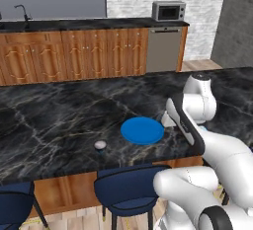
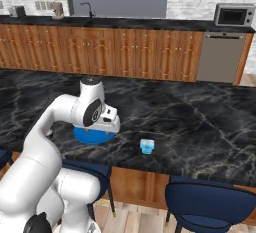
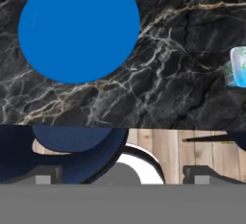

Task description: Place two yogurt containers on each plate.

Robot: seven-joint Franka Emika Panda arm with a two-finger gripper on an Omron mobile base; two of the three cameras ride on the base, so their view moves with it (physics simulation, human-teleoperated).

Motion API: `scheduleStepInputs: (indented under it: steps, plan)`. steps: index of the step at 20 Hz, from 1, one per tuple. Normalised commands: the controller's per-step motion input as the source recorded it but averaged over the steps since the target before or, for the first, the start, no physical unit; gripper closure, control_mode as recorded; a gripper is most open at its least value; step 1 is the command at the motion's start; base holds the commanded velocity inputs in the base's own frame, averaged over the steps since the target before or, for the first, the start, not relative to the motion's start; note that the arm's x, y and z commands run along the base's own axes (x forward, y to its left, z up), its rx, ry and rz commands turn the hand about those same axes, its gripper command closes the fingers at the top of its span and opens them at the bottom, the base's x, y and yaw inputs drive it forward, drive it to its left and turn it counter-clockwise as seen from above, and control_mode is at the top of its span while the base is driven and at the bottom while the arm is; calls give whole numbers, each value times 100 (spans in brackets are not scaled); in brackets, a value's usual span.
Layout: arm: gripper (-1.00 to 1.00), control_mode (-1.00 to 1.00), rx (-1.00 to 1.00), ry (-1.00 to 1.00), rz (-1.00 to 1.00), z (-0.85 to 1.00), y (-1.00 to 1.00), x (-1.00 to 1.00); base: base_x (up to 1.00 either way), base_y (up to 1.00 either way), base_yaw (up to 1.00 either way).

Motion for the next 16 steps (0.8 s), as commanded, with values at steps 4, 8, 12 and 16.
scheduleStepInputs:
  steps: [4, 8, 12, 16]
  plan:
    - [-100, -100, 0, 0, 0, -4, 0, 14, 54, 0, 0]
    - [-100, -100, -6, 0, 0, -14, -33, 42, 0, 0, 0]
    - [-100, -100, -12, 0, 0, -18, -51, 25, 0, 0, 0]
    - [-100, -100, -1, 0, 0, -15, -66, 3, 0, 0, 0]
